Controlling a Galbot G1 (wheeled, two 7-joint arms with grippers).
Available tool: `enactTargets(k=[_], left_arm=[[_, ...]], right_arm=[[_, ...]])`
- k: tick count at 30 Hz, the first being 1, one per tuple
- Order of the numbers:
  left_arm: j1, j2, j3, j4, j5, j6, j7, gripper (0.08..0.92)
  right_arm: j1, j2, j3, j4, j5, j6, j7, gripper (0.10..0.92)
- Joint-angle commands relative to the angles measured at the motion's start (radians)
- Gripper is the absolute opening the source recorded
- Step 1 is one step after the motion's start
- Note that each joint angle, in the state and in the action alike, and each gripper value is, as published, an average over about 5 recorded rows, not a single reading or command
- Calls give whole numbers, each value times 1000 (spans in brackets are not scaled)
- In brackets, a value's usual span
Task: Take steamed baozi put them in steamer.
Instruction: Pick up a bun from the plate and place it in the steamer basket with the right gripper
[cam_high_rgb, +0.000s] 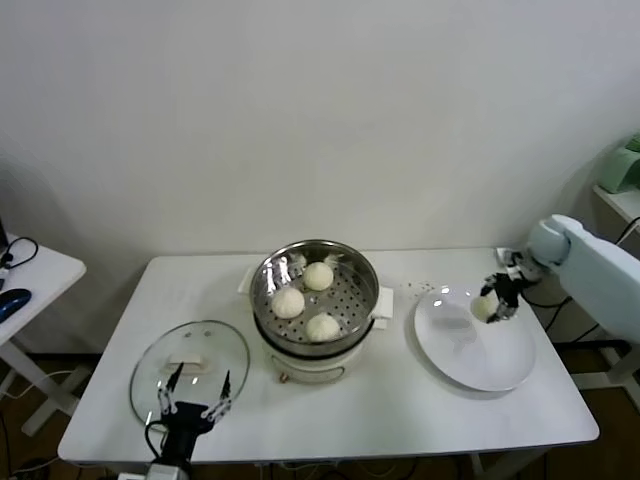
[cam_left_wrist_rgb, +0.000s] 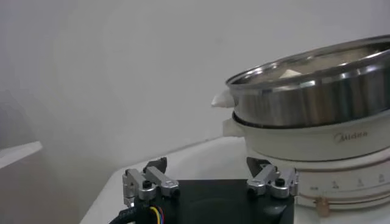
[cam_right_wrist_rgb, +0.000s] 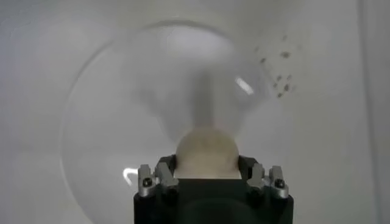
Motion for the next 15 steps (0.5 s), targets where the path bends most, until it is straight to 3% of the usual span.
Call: enactTargets(k=[1,6,15], left_arm=[[-2,9,5,-21,1,0,1,823],[-9,3,24,-30,11,-2,1,823],[-19,-25,77,-73,20,6,0,823]], right_arm=[[564,126,-646,36,642,-118,-3,670],[705,230,-835,79,913,-164,15,670],[729,397,-904,152,1101,-227,72,670]])
